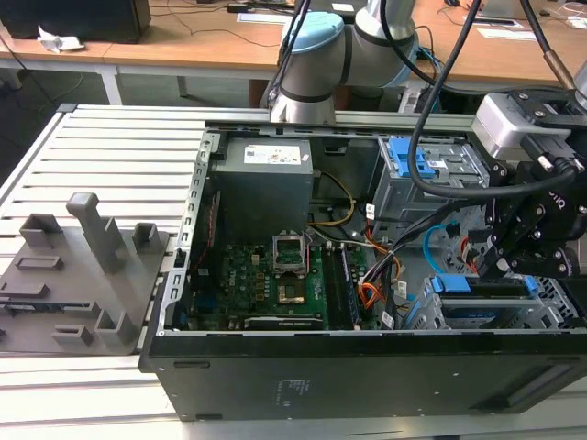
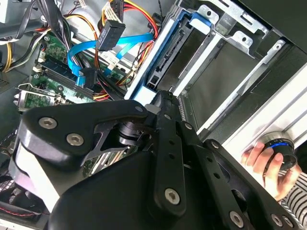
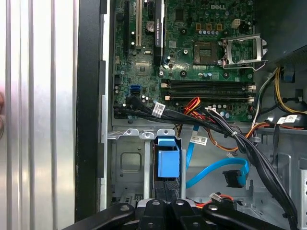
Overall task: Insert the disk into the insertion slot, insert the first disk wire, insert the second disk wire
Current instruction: 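Insert the first disk wire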
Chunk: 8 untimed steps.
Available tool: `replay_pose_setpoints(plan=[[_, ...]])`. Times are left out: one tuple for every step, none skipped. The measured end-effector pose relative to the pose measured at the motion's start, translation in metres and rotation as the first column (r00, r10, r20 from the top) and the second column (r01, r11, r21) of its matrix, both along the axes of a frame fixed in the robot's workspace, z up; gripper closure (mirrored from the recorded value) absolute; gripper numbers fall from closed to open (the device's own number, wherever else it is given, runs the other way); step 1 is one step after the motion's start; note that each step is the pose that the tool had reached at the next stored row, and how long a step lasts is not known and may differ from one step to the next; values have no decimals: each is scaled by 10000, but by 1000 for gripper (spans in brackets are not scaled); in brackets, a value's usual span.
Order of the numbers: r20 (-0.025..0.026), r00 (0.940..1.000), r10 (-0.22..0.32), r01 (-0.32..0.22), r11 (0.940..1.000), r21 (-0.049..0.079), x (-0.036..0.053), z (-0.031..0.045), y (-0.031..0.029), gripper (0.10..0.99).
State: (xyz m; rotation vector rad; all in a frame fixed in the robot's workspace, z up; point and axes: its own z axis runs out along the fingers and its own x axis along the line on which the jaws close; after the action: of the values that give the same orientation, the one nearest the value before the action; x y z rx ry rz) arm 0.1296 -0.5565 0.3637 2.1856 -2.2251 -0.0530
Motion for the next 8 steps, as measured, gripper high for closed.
replay_pose_setpoints(plan=[[0,10000,0,0,10000,1,0,0,0,980],[0,10000,-1,1,10000,0,0,-1,0,980],[0,10000,0,0,10000,0,0,-1,0,980],[0,10000,0,0,10000,0,0,-1,0,980],[0,10000,0,0,10000,1,0,-1,0,973],[0,10000,0,0,10000,1,0,-1,0,914],[0,10000,0,0,10000,0,0,-1,0,851],[0,10000,0,0,10000,0,0,-1,0,784]])
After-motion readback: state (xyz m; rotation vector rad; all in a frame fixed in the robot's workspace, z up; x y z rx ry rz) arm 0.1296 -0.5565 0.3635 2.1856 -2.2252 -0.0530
